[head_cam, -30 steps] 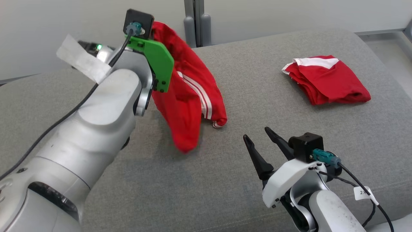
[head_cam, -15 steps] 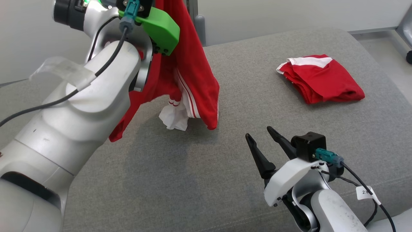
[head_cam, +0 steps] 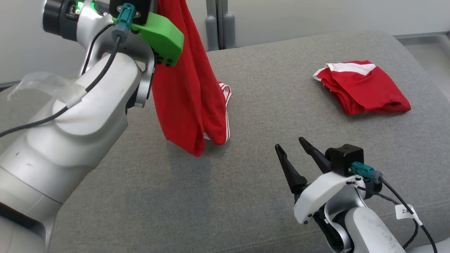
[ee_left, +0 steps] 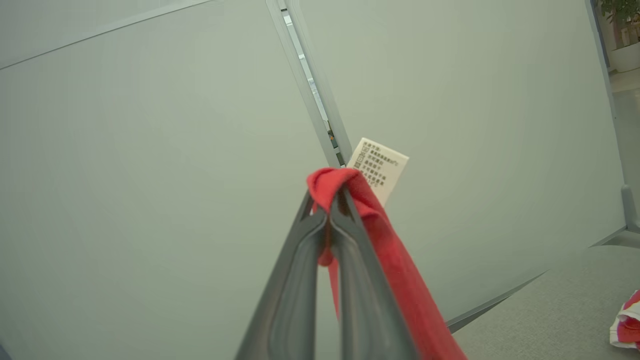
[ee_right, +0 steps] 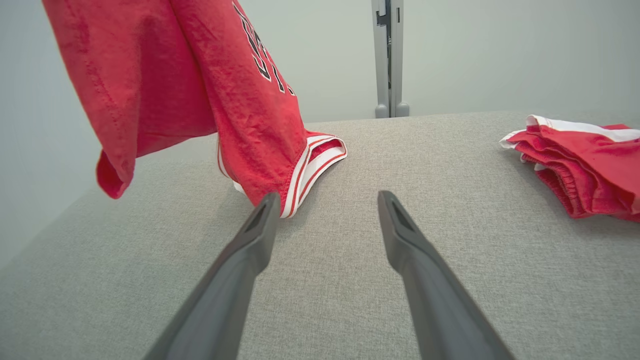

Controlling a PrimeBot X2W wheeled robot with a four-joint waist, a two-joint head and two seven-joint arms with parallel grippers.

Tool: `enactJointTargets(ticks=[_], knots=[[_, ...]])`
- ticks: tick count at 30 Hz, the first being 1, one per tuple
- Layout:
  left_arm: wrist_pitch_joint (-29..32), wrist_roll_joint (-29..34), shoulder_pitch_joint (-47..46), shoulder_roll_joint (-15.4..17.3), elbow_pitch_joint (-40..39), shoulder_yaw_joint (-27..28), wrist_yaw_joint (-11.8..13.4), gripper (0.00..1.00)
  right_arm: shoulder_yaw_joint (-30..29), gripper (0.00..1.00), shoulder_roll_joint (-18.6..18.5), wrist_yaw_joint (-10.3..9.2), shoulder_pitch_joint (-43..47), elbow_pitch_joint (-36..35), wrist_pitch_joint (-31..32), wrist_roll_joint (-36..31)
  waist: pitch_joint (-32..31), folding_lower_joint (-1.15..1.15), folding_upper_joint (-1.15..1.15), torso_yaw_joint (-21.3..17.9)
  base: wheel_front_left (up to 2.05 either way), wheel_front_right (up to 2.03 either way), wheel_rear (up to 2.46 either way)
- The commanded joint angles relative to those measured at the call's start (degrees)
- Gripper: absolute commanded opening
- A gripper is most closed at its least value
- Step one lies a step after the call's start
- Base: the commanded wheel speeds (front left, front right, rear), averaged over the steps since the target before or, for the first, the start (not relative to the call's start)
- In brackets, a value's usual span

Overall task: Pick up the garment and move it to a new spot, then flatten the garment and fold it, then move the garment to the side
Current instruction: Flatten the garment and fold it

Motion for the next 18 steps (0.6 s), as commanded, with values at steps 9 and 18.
enactJointTargets(ticks=[9, 18], knots=[[6.8, -0.3, 4.4, 9.2, -9.3, -1.3, 2.4, 0.0, -0.3, 1.0, -0.1, -0.02, 0.5, -0.5, 0.0, -0.5, 0.4, 0.0, 0.0, 1.4, 0.0, 0.0, 0.0], [14.4, -6.2, 17.8, 16.8, -5.7, -4.7, 0.4, 0.0, -0.1, 1.0, -0.1, -0.01, 0.0, -0.8, 0.5, -1.1, 1.0, 0.0, 0.0, 0.7, 0.0, 0.0, 0.0]])
